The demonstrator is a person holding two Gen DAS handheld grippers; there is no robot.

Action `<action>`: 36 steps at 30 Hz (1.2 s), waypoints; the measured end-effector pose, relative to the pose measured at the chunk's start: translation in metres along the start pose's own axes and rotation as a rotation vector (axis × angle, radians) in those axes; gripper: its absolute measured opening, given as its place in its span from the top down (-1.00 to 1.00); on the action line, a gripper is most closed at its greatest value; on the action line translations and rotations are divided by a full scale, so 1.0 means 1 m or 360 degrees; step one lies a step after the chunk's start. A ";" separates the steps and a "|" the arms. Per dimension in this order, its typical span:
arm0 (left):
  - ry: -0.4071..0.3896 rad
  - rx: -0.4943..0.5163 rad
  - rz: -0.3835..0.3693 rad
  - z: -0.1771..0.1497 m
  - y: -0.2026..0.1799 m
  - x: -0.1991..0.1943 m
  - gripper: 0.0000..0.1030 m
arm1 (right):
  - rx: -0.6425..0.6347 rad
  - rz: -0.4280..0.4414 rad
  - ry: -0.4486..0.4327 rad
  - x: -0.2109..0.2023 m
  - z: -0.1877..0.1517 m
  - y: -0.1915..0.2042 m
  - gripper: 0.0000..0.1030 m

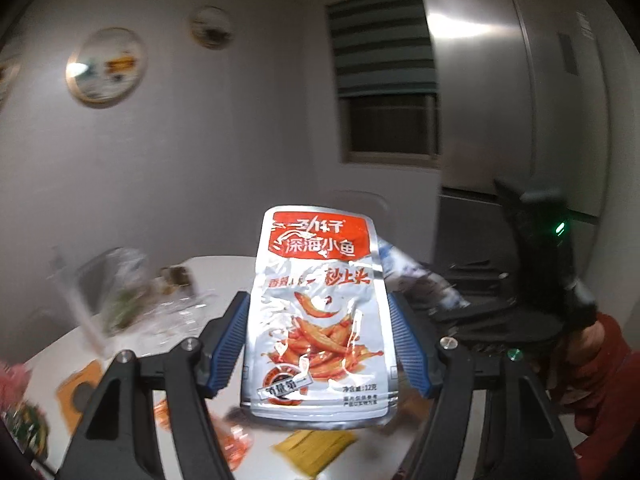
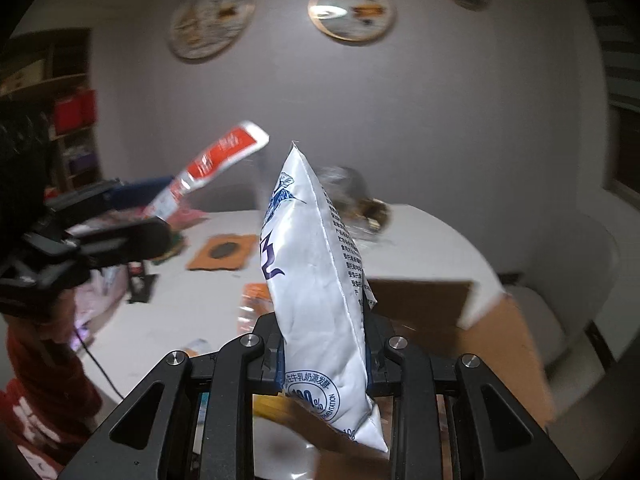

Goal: Organize snacks
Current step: 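Carry both packets to the cardboard box and release them inside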

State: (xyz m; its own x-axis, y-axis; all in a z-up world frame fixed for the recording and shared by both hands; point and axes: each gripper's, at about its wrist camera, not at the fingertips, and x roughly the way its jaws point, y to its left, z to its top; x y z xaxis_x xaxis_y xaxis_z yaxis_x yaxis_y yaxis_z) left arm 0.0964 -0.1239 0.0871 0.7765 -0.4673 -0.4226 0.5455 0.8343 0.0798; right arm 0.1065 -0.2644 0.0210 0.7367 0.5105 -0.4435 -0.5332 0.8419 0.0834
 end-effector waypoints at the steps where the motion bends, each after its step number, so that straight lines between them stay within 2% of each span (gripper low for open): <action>1: 0.0020 0.0002 -0.0036 0.004 -0.006 0.010 -0.27 | 0.0016 -0.0043 0.0025 0.001 -0.005 -0.010 0.57; 4: 0.0115 -0.0010 -0.0185 0.011 -0.024 0.045 -0.27 | 0.0091 -0.0079 0.0139 0.010 -0.024 -0.038 0.57; 5: 0.0151 0.0003 -0.0195 0.012 -0.030 0.057 -0.27 | 0.0102 -0.0081 0.0178 0.016 -0.029 -0.045 0.57; 8: 0.0305 0.0094 -0.0163 0.008 -0.044 0.097 -0.27 | 0.0111 -0.0079 0.0276 0.031 -0.044 -0.059 0.57; 12: 0.0455 0.0117 -0.0173 0.002 -0.049 0.132 -0.27 | 0.0108 -0.0049 0.0393 0.050 -0.054 -0.070 0.57; 16: 0.0574 0.0138 -0.0182 -0.007 -0.049 0.159 -0.27 | 0.0132 0.0060 0.0529 0.070 -0.058 -0.077 0.57; 22: 0.0685 0.0188 -0.0199 -0.017 -0.050 0.179 -0.27 | 0.0102 0.0098 0.0677 0.090 -0.064 -0.078 0.55; 26: 0.0692 0.0218 -0.0175 -0.020 -0.047 0.181 -0.28 | 0.0095 0.0120 0.0731 0.089 -0.059 -0.082 0.51; 29: 0.0683 0.0231 -0.0147 -0.021 -0.045 0.179 -0.44 | 0.0059 0.0117 0.0755 0.086 -0.058 -0.078 0.46; 31: 0.0666 0.0247 -0.0124 -0.022 -0.044 0.178 -0.60 | 0.0064 0.0132 0.0742 0.080 -0.054 -0.079 0.18; 32: 0.0651 0.0249 -0.0111 -0.022 -0.043 0.176 -0.71 | 0.0062 0.0124 0.0727 0.077 -0.054 -0.079 0.13; 34: 0.0615 0.0232 -0.0105 -0.020 -0.040 0.169 -0.76 | 0.0027 0.0107 0.0698 0.067 -0.053 -0.077 -0.13; 36: 0.0593 0.0209 -0.0106 -0.018 -0.038 0.162 -0.86 | -0.0001 0.0075 0.0679 0.062 -0.054 -0.073 -0.23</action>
State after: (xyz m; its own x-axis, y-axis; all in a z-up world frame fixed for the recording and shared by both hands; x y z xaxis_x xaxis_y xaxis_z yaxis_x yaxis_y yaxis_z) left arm 0.1960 -0.2257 -0.0009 0.5837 -0.3607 -0.7275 0.6452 0.7499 0.1458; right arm 0.1693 -0.3036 -0.0607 0.4736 0.4302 -0.7685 -0.5627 0.8190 0.1117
